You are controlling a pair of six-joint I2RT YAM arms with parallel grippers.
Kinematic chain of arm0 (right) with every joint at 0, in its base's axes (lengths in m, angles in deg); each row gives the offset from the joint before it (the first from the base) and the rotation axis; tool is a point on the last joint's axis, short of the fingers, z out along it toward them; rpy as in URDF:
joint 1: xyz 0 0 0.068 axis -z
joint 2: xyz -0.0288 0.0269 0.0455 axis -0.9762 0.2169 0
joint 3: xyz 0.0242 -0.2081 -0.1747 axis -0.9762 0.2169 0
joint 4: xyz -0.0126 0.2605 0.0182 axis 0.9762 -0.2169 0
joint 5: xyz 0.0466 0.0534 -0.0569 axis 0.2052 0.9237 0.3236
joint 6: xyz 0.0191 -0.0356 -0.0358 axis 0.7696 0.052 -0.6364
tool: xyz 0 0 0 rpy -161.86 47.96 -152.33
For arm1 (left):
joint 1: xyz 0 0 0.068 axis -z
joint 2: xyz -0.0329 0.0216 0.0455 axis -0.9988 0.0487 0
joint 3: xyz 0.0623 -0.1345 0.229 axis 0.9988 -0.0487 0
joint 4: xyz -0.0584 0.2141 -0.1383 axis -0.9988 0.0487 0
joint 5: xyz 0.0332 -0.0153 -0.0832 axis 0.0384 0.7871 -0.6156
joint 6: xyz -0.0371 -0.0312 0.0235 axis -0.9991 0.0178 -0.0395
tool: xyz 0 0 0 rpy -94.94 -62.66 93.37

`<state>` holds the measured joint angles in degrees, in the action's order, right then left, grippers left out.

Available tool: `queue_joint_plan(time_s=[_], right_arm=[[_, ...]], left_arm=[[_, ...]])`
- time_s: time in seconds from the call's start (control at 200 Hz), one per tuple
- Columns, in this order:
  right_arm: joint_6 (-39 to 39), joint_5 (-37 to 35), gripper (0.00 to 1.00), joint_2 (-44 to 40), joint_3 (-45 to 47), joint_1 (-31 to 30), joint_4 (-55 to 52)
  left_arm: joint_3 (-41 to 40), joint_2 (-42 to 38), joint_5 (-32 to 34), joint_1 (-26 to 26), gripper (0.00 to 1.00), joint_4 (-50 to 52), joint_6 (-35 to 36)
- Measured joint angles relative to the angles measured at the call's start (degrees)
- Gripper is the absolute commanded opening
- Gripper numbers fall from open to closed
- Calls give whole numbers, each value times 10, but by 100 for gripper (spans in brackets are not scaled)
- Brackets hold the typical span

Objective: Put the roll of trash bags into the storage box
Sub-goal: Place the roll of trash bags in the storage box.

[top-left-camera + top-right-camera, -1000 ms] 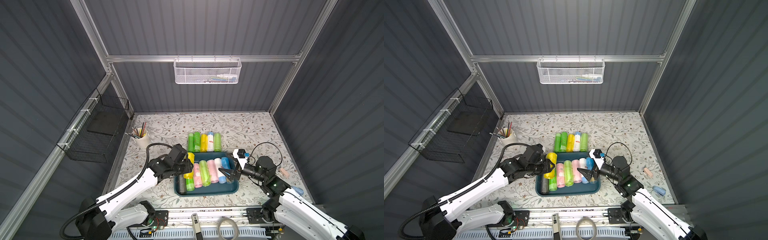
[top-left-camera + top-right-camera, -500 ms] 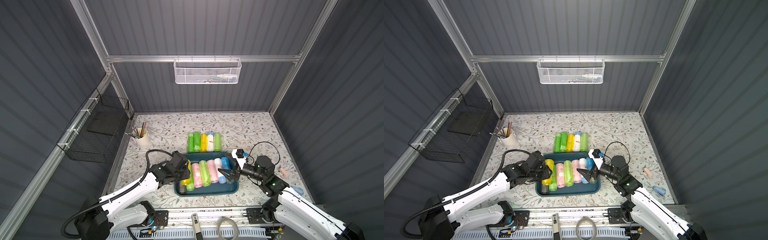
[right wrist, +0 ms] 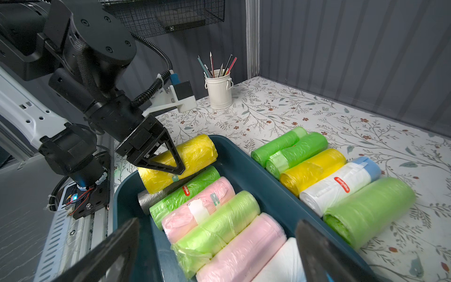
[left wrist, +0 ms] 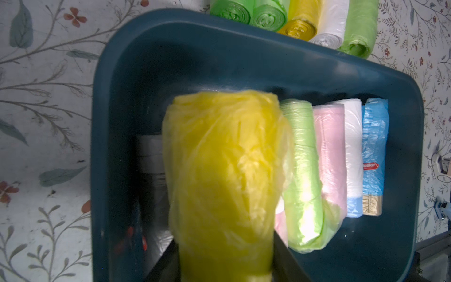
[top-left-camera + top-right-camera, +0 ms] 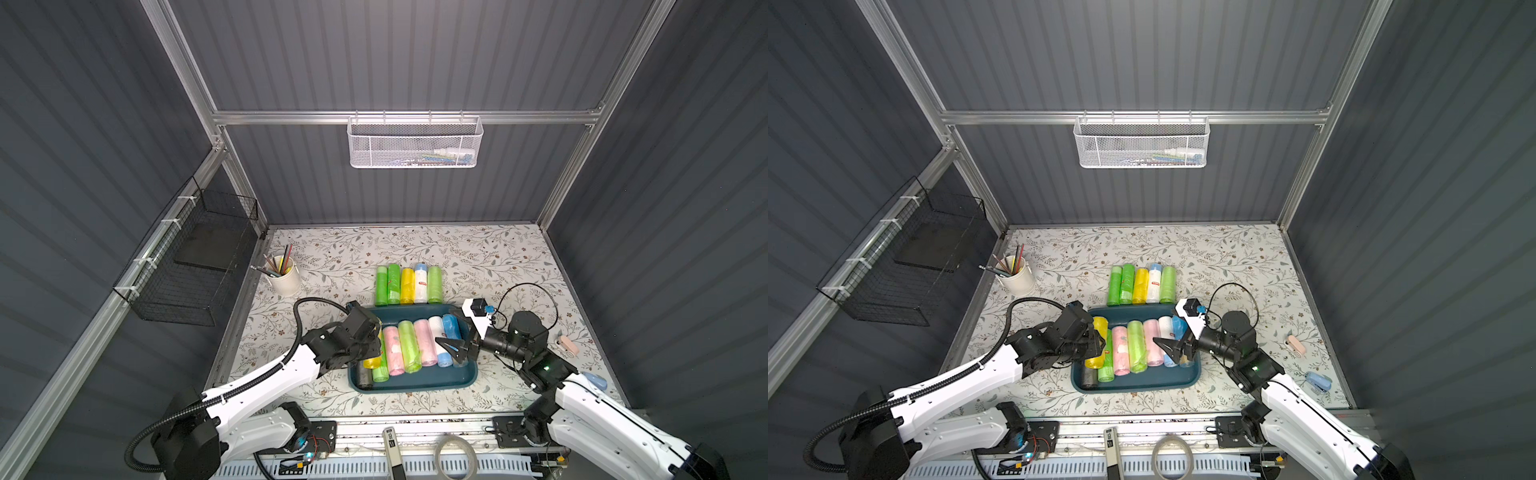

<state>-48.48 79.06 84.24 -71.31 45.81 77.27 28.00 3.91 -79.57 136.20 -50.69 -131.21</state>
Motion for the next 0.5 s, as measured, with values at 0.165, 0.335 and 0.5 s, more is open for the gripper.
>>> queue_joint_plan(time_s=[0.165, 0.335, 0.5], right_arm=[[0, 0, 99, 1, 0, 0, 0], [0, 0, 99, 3, 0, 0, 0], [0, 0, 99, 3, 0, 0, 0]], left_arm=[[0, 20, 5, 5, 47, 1, 0], [0, 27, 15, 5, 47, 0, 0], [0, 43, 15, 5, 47, 0, 1]])
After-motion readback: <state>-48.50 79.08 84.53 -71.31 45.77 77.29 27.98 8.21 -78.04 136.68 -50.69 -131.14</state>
